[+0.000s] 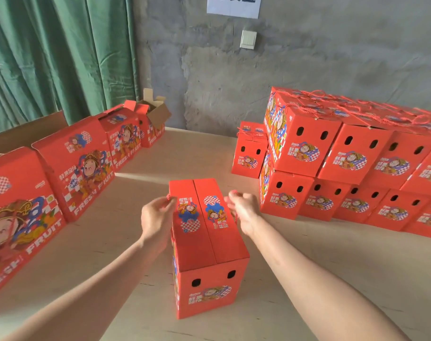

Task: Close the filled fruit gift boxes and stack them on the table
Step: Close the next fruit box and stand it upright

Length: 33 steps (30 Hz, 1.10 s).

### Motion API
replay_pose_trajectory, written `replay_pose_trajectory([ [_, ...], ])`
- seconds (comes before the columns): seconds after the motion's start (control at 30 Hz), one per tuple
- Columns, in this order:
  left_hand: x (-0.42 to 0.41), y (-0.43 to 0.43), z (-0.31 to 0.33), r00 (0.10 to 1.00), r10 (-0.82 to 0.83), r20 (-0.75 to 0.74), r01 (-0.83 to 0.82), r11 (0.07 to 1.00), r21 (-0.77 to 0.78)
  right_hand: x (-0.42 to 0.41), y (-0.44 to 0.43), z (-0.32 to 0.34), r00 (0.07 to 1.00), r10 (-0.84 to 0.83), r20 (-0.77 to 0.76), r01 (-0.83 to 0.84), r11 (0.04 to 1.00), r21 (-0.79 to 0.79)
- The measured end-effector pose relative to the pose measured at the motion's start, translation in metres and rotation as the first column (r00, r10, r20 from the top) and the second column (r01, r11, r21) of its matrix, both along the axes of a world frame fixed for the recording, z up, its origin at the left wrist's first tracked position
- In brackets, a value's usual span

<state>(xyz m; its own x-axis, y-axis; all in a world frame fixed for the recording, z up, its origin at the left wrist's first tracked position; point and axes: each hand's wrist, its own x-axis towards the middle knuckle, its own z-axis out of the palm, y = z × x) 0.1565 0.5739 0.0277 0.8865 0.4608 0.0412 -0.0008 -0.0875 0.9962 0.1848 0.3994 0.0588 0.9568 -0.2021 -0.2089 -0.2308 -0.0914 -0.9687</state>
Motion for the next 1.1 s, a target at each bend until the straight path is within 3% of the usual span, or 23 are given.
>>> replay_pose_trajectory([
  [0.13,0.011,0.001,0.052,0.967,-0.196,0.162,0.125,0.922,0.365,0.001,0.014,0.054,0.957,0.253,0.143,-0.277,0.942,0.191],
  [0.27,0.012,-0.003,0.092,0.912,-0.333,0.241,0.095,0.741,0.665,0.001,0.033,0.08,0.895,0.445,0.024,-0.438,0.869,0.228],
  [0.33,0.01,0.003,0.093,0.902,-0.351,0.25,0.059,0.676,0.734,-0.003,0.035,0.08,0.856,0.515,-0.042,-0.485,0.83,0.276],
  [0.4,0.008,0.013,0.078,0.918,-0.321,0.234,0.064,0.701,0.71,-0.006,0.034,0.077,0.83,0.552,-0.081,-0.505,0.804,0.313],
  [0.5,-0.002,0.021,0.038,0.963,-0.252,0.091,0.133,0.745,0.654,0.0,0.034,0.085,0.868,0.489,-0.088,-0.436,0.835,0.336],
  [0.6,-0.013,0.017,0.004,0.946,-0.324,0.016,0.232,0.711,0.663,0.007,0.039,0.102,0.905,0.422,-0.058,-0.409,0.898,0.16],
  [0.73,-0.009,0.017,0.002,0.935,-0.353,0.031,0.244,0.704,0.667,0.013,0.049,0.116,0.921,0.39,-0.013,-0.39,0.921,0.006],
  [0.9,-0.006,0.017,0.033,0.903,-0.399,0.161,0.217,0.746,0.63,0.02,0.052,0.153,0.929,0.344,0.14,-0.342,0.939,-0.038],
  [1.0,-0.005,0.014,0.059,0.84,-0.466,0.277,0.251,0.786,0.564,0.022,0.052,0.184,0.908,0.304,0.287,-0.306,0.951,-0.039],
  [1.1,0.005,0.014,0.076,0.776,-0.571,0.268,0.353,0.746,0.565,0.026,0.051,0.205,0.877,0.253,0.409,-0.248,0.967,-0.066],
])
